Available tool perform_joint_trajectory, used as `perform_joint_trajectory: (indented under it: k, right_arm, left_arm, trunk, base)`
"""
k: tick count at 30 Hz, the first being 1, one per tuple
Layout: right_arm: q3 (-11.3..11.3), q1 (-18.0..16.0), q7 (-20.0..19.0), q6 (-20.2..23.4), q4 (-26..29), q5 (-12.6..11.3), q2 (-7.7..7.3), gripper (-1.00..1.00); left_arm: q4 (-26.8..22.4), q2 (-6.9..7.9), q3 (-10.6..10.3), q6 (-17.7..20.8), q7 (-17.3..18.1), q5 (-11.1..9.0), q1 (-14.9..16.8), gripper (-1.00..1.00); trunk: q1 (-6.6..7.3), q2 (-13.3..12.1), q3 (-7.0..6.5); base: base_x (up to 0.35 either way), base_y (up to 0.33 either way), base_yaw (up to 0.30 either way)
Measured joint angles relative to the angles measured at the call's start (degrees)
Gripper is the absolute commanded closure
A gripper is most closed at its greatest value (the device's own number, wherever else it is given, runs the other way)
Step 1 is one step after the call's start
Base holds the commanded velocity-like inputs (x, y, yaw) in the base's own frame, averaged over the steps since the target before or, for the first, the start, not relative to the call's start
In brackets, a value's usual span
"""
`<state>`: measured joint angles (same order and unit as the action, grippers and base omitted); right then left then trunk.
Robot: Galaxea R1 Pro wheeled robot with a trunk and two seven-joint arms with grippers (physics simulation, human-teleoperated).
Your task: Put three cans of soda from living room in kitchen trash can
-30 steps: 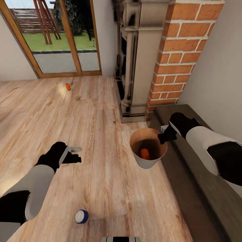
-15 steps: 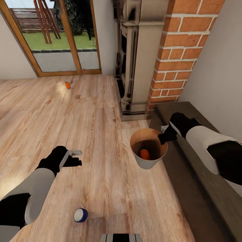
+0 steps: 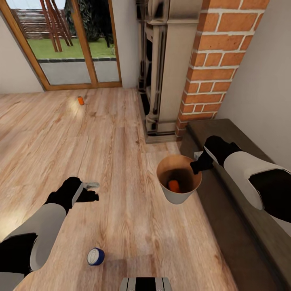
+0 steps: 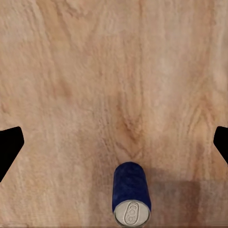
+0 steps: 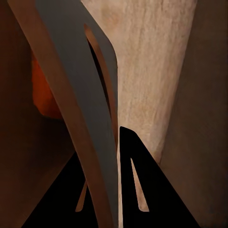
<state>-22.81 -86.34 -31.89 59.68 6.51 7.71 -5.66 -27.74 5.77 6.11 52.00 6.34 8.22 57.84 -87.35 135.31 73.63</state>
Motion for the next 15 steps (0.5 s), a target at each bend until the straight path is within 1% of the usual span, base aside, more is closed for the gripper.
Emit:
perform_joint_trajectory:
  k: [3,6,10,12,15]
  right_arm:
    - [0.1,0.0,0.0,0.0,0.0,-0.1,-0.05,1.0]
    - [0.2,0.1,0.0,0.1,0.0,-0.3,-0.09,1.0]
    - [0.0,0.1,0.0,0.0,0.0,-0.1,-0.07,1.0]
    - [0.2,0.1,0.0,0.0,0.0,-0.2,-0.13,1.0]
    - [0.2,0.1,0.0,0.1,0.0,-0.3,-0.24,1.0]
  left_arm:
    - [1.7,-0.09,0.0,-1.6,0.0,0.0,-1.7,-1.0]
    - [2.9,-0.08,0.0,-2.7,0.0,-0.1,-2.3,-1.0]
    - [3.2,-0.1,0.0,-3.2,0.1,-0.2,-2.6,-1.0]
    - [3.2,-0.11,0.0,-3.8,0.1,-0.3,-2.7,-1.0]
    - [3.4,-0.12,0.0,-5.2,0.1,-0.2,-2.7,-1.0]
  trunk:
    - [-0.66,1.2,0.54]
    - [-1.32,2.4,1.08]
    - [-1.32,2.4,1.08]
    - [-1.32,2.4,1.08]
    - [-1.32,2.4,1.08]
  base:
    - [0.0,0.0,0.0]
    - [0.0,0.0,0.0]
    - [-0.009,0.0,0.0]
    - [-0.123,0.0,0.0]
    - [-0.227,-0.012,0.0]
